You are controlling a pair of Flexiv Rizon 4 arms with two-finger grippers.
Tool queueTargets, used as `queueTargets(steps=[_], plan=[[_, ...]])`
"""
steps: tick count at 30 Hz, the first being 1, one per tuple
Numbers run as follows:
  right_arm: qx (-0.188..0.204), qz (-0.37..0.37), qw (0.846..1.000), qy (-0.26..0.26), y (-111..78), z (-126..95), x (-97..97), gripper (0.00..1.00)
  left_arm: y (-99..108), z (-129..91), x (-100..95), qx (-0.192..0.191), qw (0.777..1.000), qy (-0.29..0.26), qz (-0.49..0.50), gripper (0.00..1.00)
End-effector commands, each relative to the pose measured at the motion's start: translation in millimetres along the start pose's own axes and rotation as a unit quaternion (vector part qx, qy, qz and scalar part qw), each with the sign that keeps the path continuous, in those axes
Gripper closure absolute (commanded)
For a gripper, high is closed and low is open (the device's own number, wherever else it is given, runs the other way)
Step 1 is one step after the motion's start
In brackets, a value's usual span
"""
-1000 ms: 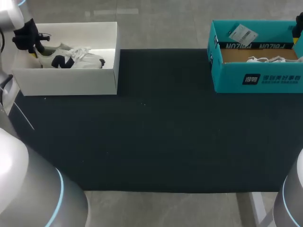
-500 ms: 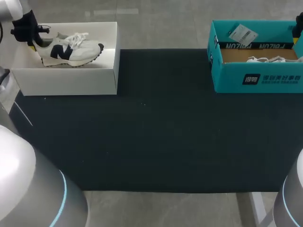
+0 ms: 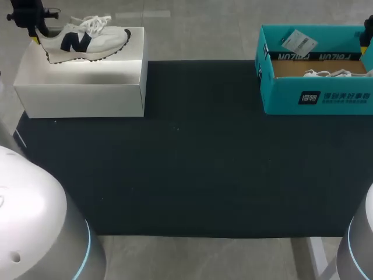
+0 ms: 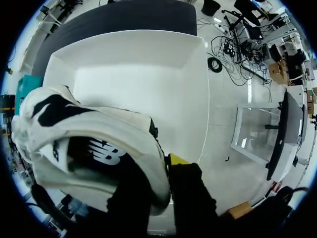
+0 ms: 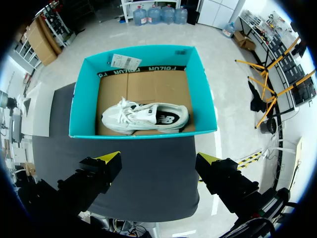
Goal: Take the shoe out of the shoebox, open the shoe tongue, remove and reinsert the insole, then place the shoe into the shoebox
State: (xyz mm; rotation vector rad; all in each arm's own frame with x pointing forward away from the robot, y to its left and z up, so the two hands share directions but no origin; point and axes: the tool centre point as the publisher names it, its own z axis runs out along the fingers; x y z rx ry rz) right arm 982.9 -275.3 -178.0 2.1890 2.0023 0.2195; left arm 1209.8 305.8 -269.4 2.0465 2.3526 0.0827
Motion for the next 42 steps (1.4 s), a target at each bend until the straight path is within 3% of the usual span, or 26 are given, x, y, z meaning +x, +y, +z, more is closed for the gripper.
queueTargets(steps=[1,6,27,31,42], plan=[[0.000,0.000,1.000,0.000,-0.2,-0.1,0.0,0.00,-37.2,-47.7,-0.7,-0.040,0.999,0.009,-0.008,1.00],[0.000,0.000,1.000,0.000,-0.2,-0.1,0.0,0.00,-51.0,-70.2,-0.2,-0.060,0.998,-0.002,-0.007,1.00],[0.000,0.000,1.000,0.000,-0.2,-0.1,0.0,0.00,-51.0,-70.2,-0.2,-0.060,0.998,-0.002,-0.007,1.00],[0.000,0.000,1.000,0.000,-0.2,-0.1,0.0,0.00,-71.8,-80.9,-21.3,-0.049,0.997,0.063,-0.010,1.00],[0.000,0.000,1.000,0.000,-0.2,-0.1,0.0,0.00,-130.9,-121.2,-59.6,-0.048,0.996,0.070,-0.026,1.00]])
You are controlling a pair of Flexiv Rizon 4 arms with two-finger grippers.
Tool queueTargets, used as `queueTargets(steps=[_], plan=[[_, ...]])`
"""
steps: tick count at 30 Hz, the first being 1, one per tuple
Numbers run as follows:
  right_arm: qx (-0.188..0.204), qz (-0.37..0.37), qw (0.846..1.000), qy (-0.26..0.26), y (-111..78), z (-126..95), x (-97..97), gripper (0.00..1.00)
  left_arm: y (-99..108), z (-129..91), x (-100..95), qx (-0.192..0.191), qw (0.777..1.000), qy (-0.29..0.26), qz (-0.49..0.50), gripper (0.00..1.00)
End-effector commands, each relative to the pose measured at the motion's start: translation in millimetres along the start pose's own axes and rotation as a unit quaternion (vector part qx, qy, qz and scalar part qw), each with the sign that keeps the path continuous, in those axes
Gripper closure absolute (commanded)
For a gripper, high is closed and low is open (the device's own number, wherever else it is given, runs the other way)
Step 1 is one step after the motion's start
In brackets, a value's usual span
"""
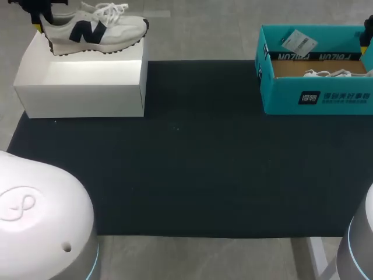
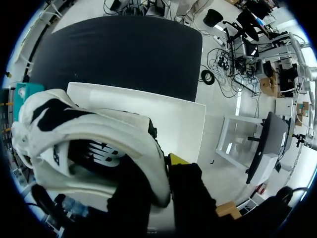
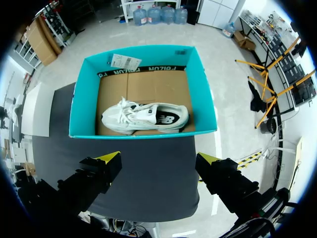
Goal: Take the shoe out of the shoebox, open the shoe tongue, remove and reinsert the insole, then place the shoe into the shoebox
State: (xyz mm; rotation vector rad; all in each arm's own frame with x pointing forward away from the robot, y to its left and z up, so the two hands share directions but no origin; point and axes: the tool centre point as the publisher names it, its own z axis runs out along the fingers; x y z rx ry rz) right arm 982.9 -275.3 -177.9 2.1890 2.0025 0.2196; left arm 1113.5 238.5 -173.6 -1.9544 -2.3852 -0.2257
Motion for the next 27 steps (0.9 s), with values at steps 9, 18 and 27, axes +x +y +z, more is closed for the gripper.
queueTargets(steps=[9,18,27], plan=[[0.000,0.000,1.000,0.000,-0.2,-0.1,-0.1,0.00,-85.3,-41.7,-31.2,-0.059,0.997,0.045,-0.023,1.00],[0.000,0.000,1.000,0.000,-0.2,-0.1,-0.1,0.00,-141.8,-43.3,-69.7,-0.047,0.995,0.047,-0.067,1.00],[0.000,0.000,1.000,0.000,-0.2,-0.1,-0.1,0.00,-192.1,-36.8,-103.4,-0.042,0.994,0.050,-0.083,1.00]])
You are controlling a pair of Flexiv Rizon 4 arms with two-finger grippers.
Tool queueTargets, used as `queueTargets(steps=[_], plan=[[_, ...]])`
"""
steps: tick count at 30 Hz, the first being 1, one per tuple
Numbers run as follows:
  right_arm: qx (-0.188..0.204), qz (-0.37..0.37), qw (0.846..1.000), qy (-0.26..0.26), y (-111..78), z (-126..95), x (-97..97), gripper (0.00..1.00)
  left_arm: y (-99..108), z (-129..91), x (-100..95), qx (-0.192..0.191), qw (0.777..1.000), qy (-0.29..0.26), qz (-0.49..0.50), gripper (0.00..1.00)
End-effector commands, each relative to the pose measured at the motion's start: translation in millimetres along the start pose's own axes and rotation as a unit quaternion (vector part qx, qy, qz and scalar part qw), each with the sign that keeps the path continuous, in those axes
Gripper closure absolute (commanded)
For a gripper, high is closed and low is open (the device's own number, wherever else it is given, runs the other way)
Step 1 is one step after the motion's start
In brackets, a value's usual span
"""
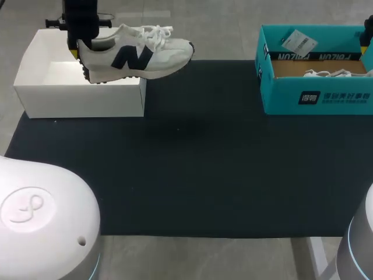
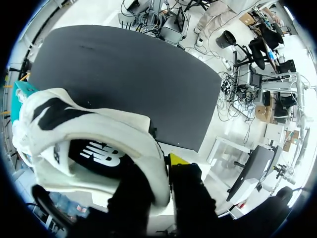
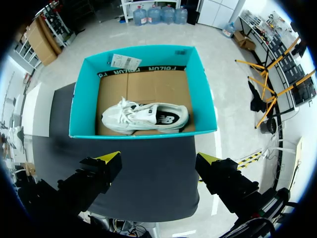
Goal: Take the shoe out of the shoebox, open the shoe tongue, remove and reinsert the insole, then place the shoe into the shoebox
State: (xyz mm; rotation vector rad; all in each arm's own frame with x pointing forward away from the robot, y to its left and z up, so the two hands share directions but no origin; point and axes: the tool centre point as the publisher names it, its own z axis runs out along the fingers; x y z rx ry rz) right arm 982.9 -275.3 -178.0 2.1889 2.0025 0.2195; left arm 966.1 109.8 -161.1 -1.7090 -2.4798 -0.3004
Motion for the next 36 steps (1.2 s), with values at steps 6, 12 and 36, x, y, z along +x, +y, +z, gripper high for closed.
queueTargets(steps=[6,12,36], plan=[[0.000,0.000,1.000,0.000,-0.2,-0.1,-0.1,0.00,-59.0,10.8,-21.8,-0.049,0.999,-0.006,0.006,1.00],[0.000,0.000,1.000,0.000,-0.2,-0.1,-0.1,0.00,-95.7,23.3,-47.1,-0.066,0.998,0.008,0.020,1.00],[0.000,0.000,1.000,0.000,-0.2,-0.1,-0.1,0.00,-218.6,76.8,-167.6,-0.130,0.989,-0.029,0.063,1.00]])
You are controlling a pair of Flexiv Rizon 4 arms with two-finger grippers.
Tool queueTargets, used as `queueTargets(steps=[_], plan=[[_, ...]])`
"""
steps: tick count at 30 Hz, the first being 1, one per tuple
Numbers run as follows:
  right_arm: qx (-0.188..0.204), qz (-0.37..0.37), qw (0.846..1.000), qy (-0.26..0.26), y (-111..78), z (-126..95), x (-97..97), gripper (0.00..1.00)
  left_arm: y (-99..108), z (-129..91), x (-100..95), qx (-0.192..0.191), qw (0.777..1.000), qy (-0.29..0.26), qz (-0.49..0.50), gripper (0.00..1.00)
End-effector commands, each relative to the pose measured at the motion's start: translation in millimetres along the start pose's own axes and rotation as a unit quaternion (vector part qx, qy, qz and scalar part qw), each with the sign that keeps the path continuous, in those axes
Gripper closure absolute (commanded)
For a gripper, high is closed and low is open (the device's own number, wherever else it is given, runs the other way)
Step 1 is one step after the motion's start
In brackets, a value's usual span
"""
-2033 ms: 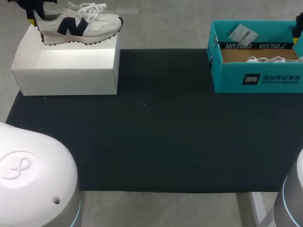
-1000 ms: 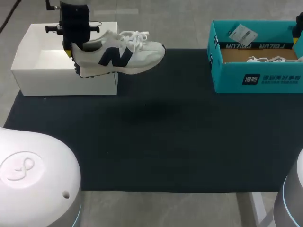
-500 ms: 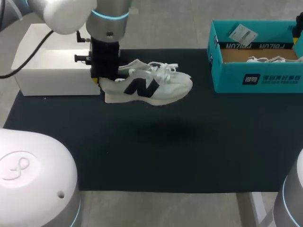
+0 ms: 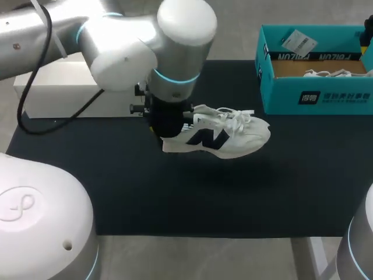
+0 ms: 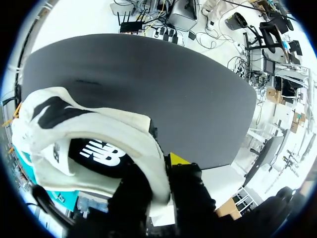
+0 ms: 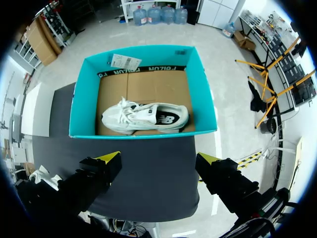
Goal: Take the shoe out of the shoebox, open the shoe tongue, remove and reinsert the insole, then place the shoe into the shoebox
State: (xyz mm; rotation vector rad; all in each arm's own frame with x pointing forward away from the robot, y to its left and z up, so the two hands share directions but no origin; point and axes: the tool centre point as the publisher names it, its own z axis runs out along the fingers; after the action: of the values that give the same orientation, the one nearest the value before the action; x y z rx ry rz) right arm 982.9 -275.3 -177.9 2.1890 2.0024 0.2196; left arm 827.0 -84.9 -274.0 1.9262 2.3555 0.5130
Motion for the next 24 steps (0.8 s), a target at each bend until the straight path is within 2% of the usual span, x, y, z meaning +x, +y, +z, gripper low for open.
queueTargets(steps=[1,10,24], plan=[[0.000,0.000,1.000,0.000,-0.2,-0.1,0.0,0.00,-14.4,15.0,-20.6,-0.012,1.000,0.005,-0.003,1.00],[0.000,0.000,1.000,0.000,-0.2,-0.1,0.0,0.00,-39.0,34.3,-42.1,0.015,1.000,0.022,-0.001,1.00],[0.000,0.000,1.000,0.000,-0.2,-0.1,0.0,0.00,-46.1,56.7,-53.3,0.045,0.999,0.029,-0.007,1.00]])
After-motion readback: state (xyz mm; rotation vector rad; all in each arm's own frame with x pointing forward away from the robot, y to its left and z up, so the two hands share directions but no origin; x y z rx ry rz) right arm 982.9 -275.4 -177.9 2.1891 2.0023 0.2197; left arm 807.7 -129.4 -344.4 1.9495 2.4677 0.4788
